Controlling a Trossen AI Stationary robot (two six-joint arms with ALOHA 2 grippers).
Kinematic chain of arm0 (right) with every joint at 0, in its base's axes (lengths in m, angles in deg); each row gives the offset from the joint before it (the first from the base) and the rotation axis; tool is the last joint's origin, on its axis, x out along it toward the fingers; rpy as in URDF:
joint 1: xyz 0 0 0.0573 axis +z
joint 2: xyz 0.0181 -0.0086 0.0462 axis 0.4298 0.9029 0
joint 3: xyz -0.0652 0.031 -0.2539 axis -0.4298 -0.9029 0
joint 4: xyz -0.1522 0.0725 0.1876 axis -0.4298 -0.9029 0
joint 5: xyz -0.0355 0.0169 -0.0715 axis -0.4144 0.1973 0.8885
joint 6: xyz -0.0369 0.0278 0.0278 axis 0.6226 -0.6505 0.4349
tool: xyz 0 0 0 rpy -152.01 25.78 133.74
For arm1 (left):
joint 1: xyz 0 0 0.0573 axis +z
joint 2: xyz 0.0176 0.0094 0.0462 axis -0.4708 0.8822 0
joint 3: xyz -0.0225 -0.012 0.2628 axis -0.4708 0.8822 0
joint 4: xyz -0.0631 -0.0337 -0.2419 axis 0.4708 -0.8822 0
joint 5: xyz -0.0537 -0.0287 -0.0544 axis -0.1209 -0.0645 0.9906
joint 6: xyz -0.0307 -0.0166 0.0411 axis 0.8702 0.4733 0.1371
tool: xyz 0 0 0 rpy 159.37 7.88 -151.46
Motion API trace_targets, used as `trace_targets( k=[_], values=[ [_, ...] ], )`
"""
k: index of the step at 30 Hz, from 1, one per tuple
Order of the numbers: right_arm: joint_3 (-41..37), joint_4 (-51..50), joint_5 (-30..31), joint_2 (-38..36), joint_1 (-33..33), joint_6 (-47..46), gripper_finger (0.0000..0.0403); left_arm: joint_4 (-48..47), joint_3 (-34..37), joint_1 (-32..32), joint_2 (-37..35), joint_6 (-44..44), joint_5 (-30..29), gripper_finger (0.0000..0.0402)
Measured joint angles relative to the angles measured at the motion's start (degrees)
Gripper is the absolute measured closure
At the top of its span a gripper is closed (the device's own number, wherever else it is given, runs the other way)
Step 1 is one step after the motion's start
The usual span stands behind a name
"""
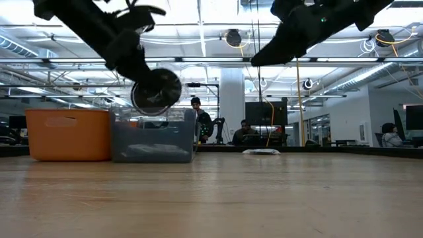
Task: Pick & Place Travel size toiletries
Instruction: Put the bottom black hairbrush into the black bin, then put the black hairbrush into the black bin
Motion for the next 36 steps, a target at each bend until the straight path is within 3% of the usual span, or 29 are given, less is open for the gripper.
trace_targets(
  k=[7,25,29,36],
  values=[
    [0.0,-0.8,7.9,0.5,0.0,0.1,0.0255,-1.7,0.0,1.8,0.5,5.3,3.8,0.037],
    [0.0,-0.8,7.8,0.5,0.0,-0.5,0.0256,-1.7,0.0,3.4,0.6,14.4,5.7,0.0351],
    [-0.7,-0.4,7.8,0.5,0.0,-0.5,0.0254,-0.4,0.0,4.5,0.6,16.5,6.2,0.0302],
    [-2.2,-0.4,7.8,0.5,0.0,-0.5,0.0252,2.1,0.0,5.4,0.6,16.0,12.5,0.017]
  ],
)
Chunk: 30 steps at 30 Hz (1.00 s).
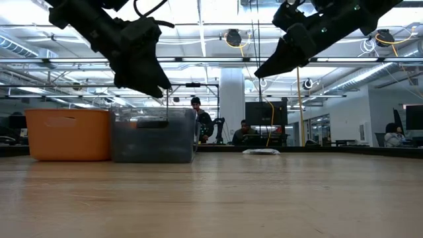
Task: Pick & Place Travel size toiletries
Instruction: Put the black hairbrush into the black bin
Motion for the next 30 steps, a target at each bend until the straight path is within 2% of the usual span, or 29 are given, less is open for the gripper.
trace_targets(
  k=[4,8,10,14,18,22,26,30],
  values=[
    [0.0,0.5,0.0,0.0,0.0,0.0,0.025,0.5,0.0,0.0,0.0,-2.0,2.1,0.0106],
    [0.0,1.9,0.0,0.0,0.0,2.8,0.0254,0.9,0.0,0.5,-0.5,-3.1,2.1,0.0065],
    [0.0,2.5,0.0,0.0,0.0,6.2,0.0256,2.8,0.0,1.1,-2.0,-4.7,2.5,0.0051],
    [0.0,3.0,0.3,0.0,0.0,10.0,0.0261,6.2,0.0,1.0,-7.2,-13.1,4.6,0.0035],
    [0.0,2.6,4.7,0.0,-0.8,3.8,0.0265,9.7,0.3,-2.2,-12.2,-21.0,7.8,0.0027],
    [0.0,0.8,3.1,0.0,-5.5,2.1,0.0253,11.9,3.0,-5.4,-16.4,-26.8,9.9,0.0025],
    [1.4,0.3,-5.6,1.2,-13.5,2.9,0.022,14.0,5.7,-5.2,-19.5,-27.0,9.6,0.0025],
    [7.8,-9.1,-9.9,5.7,-22.4,2.3,0.0183,14.0,7.2,-3.2,-20.8,-25.6,9.3,0.0025]
  ],
)
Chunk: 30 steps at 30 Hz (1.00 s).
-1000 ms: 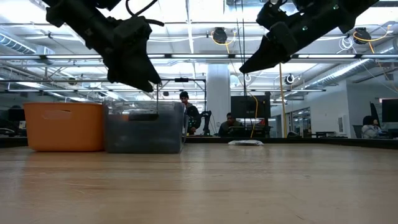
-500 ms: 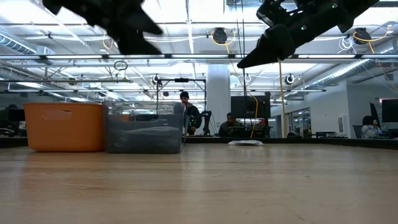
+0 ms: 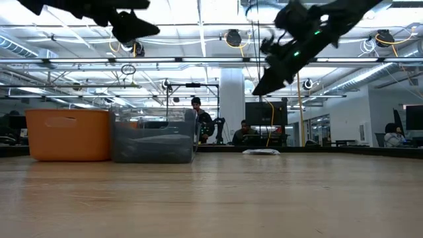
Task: Pick & Place Travel size toiletries
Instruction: Put the black hairbrush into the black bin
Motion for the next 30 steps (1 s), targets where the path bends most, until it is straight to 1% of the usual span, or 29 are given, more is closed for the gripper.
trace_targets(
  k=[2,4,7,11,13,16,19,25,27,30],
  values=[
    [2.5,-1.9,-0.8,3.8,-3.4,-0.4,0.0165,-0.2,0.4,1.0,0.0,0.7,-0.5,0.0025],
    [3.2,-2.7,-0.8,7.5,-5.8,0.1,0.0147,-0.2,0.5,2.0,0.0,1.7,-0.9,0.0025],
    [3.9,0.3,-1.6,13.0,-8.2,3.0,0.0123,-0.2,0.5,3.1,0.6,2.9,-0.8,0.0025],
    [5.2,0.6,-7.6,19.7,-11.4,2.7,0.0109,-0.4,0.5,3.7,1.6,3.5,-0.8,0.0025],
    [5.7,0.1,-9.2,22.2,-12.4,1.9,0.0109,-0.4,0.5,3.7,1.8,3.8,-0.8,0.0025],
    [5.9,1.1,-9.8,25.0,-13.1,2.2,0.0111,-0.3,0.5,3.7,1.7,4.4,-0.8,0.0025],
    [5.9,1.2,-9.7,27.4,-13.1,3.0,0.0112,-0.5,0.5,3.7,1.7,4.8,-0.7,0.0025],
    [6.1,0.7,-8.8,29.9,-13.1,3.1,0.0114,-0.5,0.5,3.6,1.7,4.8,-0.6,0.0025],
    [6.1,-1.0,-7.4,30.0,-12.3,3.0,0.0121,-0.5,0.5,3.7,1.7,4.8,-0.6,0.0025],
    [6.0,-3.8,-7.1,29.9,-11.3,2.4,0.0144,-0.7,0.5,3.7,1.7,5.0,-0.6,0.0025]
  ],
)
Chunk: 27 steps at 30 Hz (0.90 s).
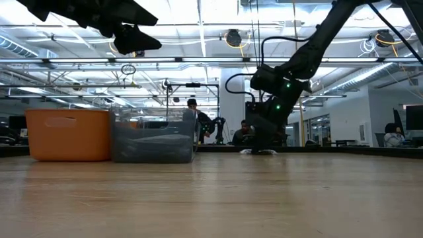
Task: Pick & Place Travel size toiletries
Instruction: Put the black hairbrush into the black bin
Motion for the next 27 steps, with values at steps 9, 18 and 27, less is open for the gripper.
trace_targets(
  k=[9,18,27],
  values=[
    [-0.1,-5.0,0.6,-0.2,3.3,0.0,0.0273,-0.1,0.0,0.0,0.0,0.7,0.0,0.0025],
    [-0.2,-5.3,-0.5,-1.4,4.2,0.2,0.0396,-0.1,0.0,0.0,0.0,1.1,0.0,0.0025],
    [-0.5,-6.0,0.2,-8.8,6.0,0.4,0.0402,-0.1,0.0,0.0,0.0,1.1,0.0,0.0025]
  ],
)
